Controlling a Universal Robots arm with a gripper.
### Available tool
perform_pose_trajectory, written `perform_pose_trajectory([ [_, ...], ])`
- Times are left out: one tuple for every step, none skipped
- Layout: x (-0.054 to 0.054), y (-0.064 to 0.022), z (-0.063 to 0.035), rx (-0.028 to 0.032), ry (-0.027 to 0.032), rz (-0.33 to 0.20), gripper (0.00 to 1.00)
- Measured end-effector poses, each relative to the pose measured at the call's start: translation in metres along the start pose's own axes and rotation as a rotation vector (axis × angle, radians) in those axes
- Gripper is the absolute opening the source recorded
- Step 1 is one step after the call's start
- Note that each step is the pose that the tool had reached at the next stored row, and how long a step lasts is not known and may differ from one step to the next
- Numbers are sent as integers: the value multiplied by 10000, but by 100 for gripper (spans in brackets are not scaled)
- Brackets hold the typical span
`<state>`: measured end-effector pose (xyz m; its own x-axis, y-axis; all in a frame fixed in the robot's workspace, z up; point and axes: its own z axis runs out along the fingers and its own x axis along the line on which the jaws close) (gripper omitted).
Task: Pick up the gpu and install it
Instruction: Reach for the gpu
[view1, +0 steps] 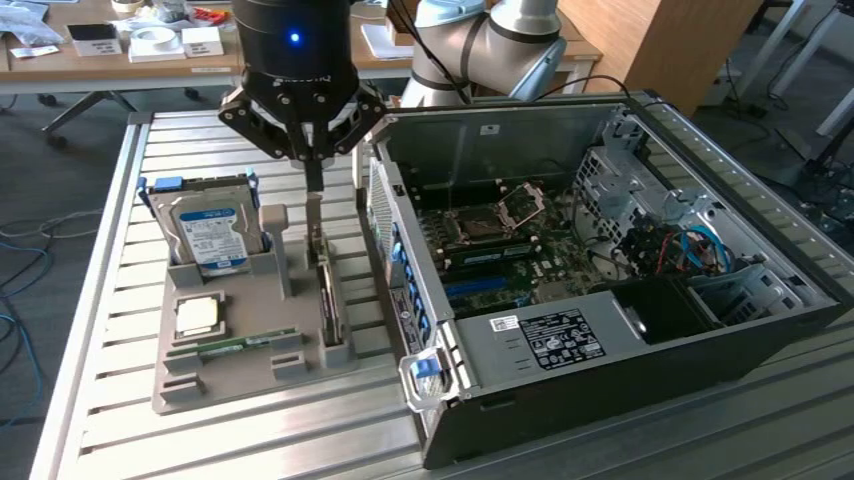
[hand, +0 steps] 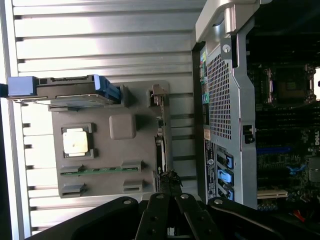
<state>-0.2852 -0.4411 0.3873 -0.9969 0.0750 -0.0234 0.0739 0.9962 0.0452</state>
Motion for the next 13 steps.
perform_pose_trajectory([
  [1,0,3,2,1,0,11],
  [2,-1,5,3,2,-1,11],
  [5,-3,8,1,1,0,11],
  [7,-6,9,2,1,-1,11],
  [11,-10,10,2,1,1,11],
  [15,-15,12,1,1,1,11],
  [21,-21,13,1,1,1,11],
  [26,-28,13,1,2,2,11],
  [31,-34,14,1,1,1,11],
  [36,-39,15,1,1,2,11],
  [40,-45,15,2,1,0,11],
  [46,-49,16,2,1,-1,11],
  [51,-53,16,2,2,-1,11],
])
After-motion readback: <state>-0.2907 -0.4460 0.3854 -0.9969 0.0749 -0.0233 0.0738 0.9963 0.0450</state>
